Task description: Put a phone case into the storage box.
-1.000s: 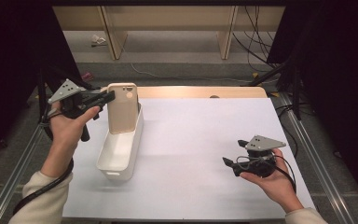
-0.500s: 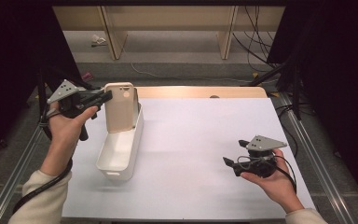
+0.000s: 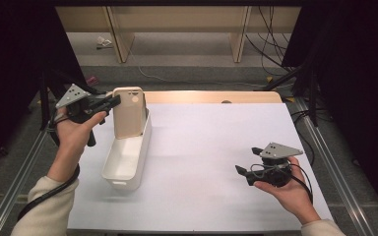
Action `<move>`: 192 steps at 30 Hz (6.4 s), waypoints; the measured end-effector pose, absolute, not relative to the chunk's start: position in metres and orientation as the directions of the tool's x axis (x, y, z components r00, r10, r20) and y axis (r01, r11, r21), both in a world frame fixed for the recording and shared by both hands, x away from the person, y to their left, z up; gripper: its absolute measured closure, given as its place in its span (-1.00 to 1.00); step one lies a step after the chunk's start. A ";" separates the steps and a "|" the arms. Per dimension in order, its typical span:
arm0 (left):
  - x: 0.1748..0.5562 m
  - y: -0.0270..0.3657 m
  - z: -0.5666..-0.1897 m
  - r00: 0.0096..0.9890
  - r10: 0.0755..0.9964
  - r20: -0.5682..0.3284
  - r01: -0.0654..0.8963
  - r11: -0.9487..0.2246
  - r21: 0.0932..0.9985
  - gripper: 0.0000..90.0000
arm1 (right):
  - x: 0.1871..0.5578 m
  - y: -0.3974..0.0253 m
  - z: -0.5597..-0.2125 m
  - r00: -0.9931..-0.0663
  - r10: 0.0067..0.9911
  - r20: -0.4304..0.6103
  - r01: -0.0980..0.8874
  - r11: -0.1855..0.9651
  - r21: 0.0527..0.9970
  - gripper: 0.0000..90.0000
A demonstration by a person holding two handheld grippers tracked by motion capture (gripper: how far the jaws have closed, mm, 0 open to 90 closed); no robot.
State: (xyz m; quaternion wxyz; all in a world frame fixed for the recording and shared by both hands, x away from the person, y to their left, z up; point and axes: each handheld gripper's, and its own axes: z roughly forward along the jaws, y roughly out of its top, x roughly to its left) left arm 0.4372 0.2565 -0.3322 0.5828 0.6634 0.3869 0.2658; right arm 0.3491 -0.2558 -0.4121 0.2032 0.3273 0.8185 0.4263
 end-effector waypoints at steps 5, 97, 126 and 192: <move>0.442 0.258 -0.333 0.557 0.825 -0.095 0.200 -0.022 0.980 0.80 | 0.349 -0.256 -0.412 -0.702 0.710 -0.051 0.364 0.419 0.832 -0.63; 0.492 0.259 -0.393 0.512 0.843 -0.164 0.292 0.009 0.956 0.80 | 0.350 -0.256 -0.413 -0.701 0.711 -0.043 0.369 0.414 0.832 -0.63; 0.502 0.261 -0.405 0.494 0.855 -0.158 0.322 -0.011 0.947 0.79 | 0.350 -0.256 -0.413 -0.701 0.711 -0.044 0.368 0.414 0.832 -0.63; 0.517 0.255 -0.404 0.429 0.903 -0.028 0.360 -0.143 0.922 0.57 | 0.350 -0.256 -0.413 -0.704 0.709 -0.042 0.370 0.416 0.831 -0.63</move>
